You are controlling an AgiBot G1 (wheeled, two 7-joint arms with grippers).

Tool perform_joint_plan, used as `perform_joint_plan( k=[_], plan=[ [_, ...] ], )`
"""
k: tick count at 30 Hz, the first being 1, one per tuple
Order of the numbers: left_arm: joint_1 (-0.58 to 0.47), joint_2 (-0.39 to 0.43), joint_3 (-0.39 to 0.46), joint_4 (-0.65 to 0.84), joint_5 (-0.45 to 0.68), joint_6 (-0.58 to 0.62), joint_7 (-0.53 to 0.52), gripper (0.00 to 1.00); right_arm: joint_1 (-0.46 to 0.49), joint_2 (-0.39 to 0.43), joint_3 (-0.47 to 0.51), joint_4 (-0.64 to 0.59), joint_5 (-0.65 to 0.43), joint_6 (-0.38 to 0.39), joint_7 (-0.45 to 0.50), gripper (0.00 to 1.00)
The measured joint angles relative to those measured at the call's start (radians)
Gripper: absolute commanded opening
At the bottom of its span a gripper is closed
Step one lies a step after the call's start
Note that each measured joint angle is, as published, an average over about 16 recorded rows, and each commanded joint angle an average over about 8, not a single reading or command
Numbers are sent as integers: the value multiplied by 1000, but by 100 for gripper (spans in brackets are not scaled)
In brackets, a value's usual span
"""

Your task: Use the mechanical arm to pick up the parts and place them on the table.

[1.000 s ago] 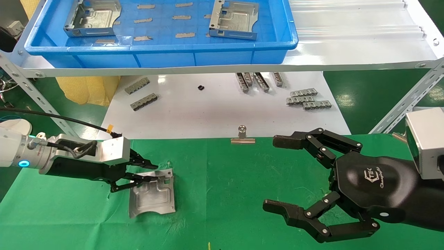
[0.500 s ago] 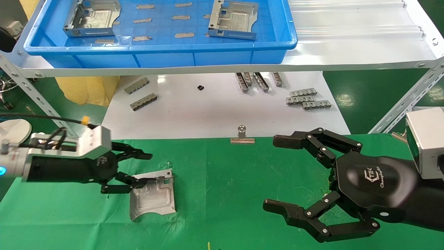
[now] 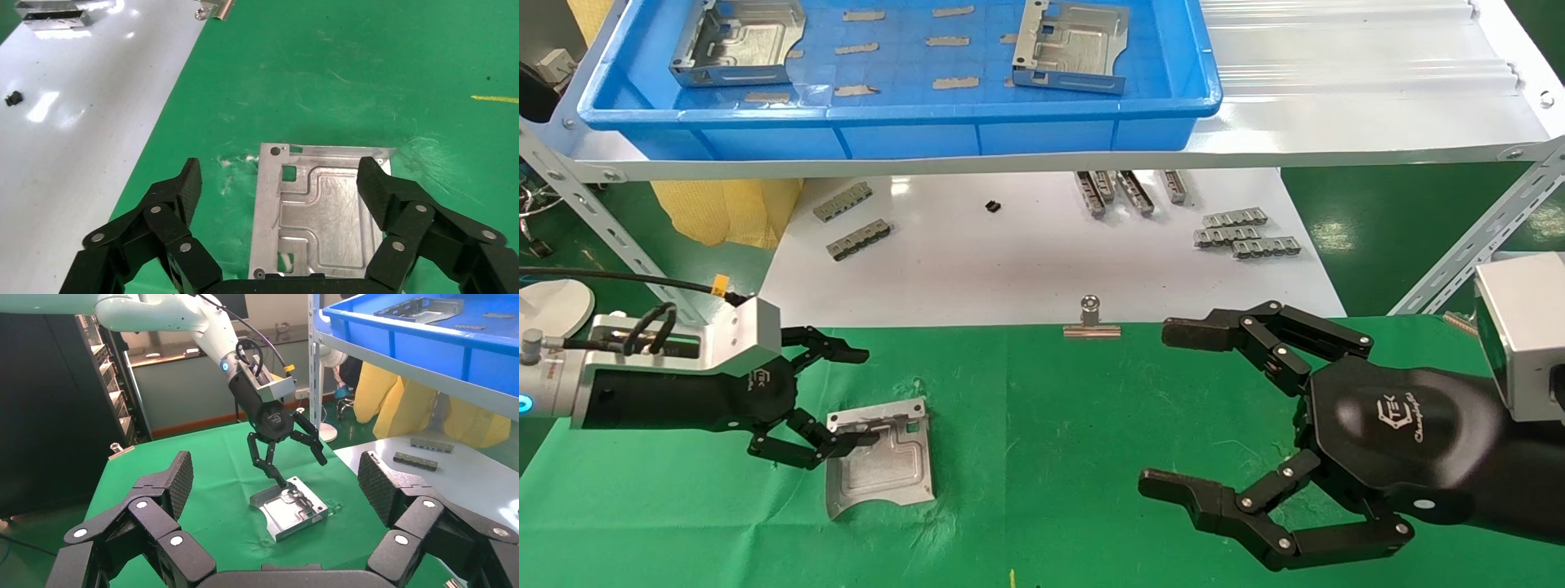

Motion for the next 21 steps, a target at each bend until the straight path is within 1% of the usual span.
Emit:
perform_joint_plan(
  k=[7,21],
  plan=[
    [55,-31,-47,-108,-37,-7,-56,100,0,0,0,0,0,0,0,100],
    [214,-120,-183,-410,-146,-27,-218,100,0,0,0,0,0,0,0,100]
  ],
)
